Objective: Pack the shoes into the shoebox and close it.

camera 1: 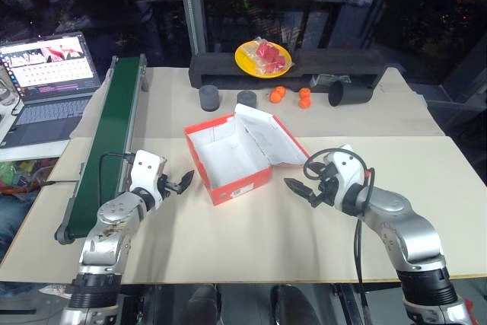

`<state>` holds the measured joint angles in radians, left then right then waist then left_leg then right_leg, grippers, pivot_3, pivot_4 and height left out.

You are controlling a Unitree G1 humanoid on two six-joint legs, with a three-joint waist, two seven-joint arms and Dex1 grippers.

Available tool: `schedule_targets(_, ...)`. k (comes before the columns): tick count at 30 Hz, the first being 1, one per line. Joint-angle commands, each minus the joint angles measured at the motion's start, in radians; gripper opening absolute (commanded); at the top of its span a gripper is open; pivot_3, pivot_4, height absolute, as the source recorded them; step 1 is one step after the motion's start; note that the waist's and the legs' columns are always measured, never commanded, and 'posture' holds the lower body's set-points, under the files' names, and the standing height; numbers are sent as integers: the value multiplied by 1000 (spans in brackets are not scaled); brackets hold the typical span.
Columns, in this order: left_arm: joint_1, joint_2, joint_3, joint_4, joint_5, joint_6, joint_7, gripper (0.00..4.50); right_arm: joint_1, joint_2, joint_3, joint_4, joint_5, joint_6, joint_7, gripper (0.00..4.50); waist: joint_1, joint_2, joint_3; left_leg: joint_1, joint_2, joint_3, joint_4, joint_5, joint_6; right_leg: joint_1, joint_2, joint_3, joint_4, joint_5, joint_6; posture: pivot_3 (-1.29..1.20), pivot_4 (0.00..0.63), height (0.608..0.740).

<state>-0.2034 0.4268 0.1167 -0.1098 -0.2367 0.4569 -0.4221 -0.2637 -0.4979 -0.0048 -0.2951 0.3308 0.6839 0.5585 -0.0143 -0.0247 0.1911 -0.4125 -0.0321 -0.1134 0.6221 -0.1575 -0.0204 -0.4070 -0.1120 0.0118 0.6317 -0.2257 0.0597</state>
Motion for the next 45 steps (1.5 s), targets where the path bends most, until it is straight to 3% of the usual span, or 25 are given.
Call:
schedule_targets(1,-13,4,7,-42,-12,-23,-16,4500,-10,4,-20,-33,9,-17,-7,4437,0,0,0,0,0,0,0,0,0,0,0,0,0,0,0,0,150,740)
schedule_targets(6,-52,-4,57,-24,-19,-49,18,4500,-62,9,-6,-12,-4,-28,-9,4437,-1,0,0,0,0,0,0,0,0,0,0,0,0,0,0,0,150,740)
schedule_targets(12,-130,6,220,64,18,-14,231,4500,-222,77,42,151,-47,-125,-5,4437,-10,0,0,1,2,1,0,0,0,0,2,0,0,1,0,0,150,740)
schedule_targets(25,-52,-13,296,-65,12,65,362,4500,-384,235,118,368,-64,-273,87,4437,-3,0,0,1,2,1,0,-1,-2,0,3,1,-1,2,-2,0,150,740)
schedule_targets(34,-60,-9,375,-75,-51,100,365,4500,-440,265,177,410,-90,-293,151,4437,-8,0,0,2,3,1,0,-1,-2,0,4,2,0,3,-3,0,150,740)
schedule_targets(45,-118,107,394,93,-35,97,330,4500,-428,288,202,330,-76,-233,163,4437,-11,0,0,2,3,1,-1,-2,-3,-1,4,2,0,4,-4,0,150,740)
